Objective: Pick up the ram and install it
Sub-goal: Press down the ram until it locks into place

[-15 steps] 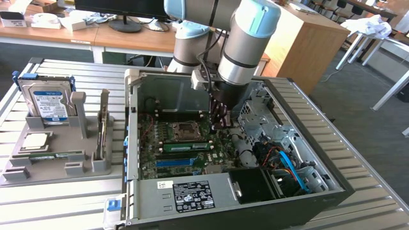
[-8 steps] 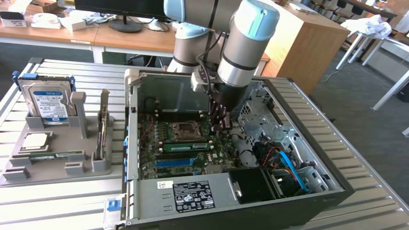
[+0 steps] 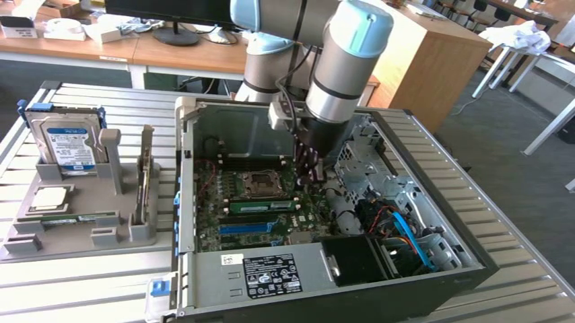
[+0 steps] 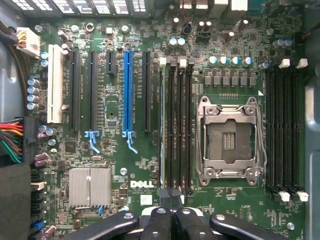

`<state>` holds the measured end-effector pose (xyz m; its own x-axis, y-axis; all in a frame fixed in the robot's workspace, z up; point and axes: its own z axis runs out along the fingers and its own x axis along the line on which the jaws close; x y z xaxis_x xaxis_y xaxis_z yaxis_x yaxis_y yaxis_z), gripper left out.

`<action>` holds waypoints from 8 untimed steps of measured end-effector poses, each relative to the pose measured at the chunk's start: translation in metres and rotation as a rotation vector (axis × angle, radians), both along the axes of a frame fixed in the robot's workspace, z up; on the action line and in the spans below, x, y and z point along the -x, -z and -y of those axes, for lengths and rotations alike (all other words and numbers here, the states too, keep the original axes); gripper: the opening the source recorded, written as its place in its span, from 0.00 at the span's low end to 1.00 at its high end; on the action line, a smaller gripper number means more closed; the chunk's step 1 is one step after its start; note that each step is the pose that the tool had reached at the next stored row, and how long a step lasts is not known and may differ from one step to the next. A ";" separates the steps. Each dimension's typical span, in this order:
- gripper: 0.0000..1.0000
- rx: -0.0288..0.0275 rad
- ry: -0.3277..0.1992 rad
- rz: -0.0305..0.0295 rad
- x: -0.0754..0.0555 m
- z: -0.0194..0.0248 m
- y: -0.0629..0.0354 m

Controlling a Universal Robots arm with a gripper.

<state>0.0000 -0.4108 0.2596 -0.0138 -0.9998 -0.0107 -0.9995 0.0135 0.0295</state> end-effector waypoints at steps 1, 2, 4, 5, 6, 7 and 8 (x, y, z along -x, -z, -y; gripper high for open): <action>0.10 0.0002 0.000 0.0000 0.000 0.0009 -0.0001; 0.10 0.0001 0.000 -0.0001 0.000 0.0014 -0.0001; 0.10 0.0001 0.000 0.0000 0.000 0.0016 0.0000; 0.10 0.0001 0.000 0.0000 0.000 0.0016 0.0000; 0.10 0.0001 0.000 0.0000 0.000 0.0016 0.0000; 0.10 0.0002 0.000 -0.0001 0.000 0.0016 0.0000; 0.10 0.0004 0.000 -0.0002 0.000 0.0016 0.0001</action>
<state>0.0000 -0.4124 0.2595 -0.0138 -0.9999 -0.0103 -0.9995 0.0134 0.0297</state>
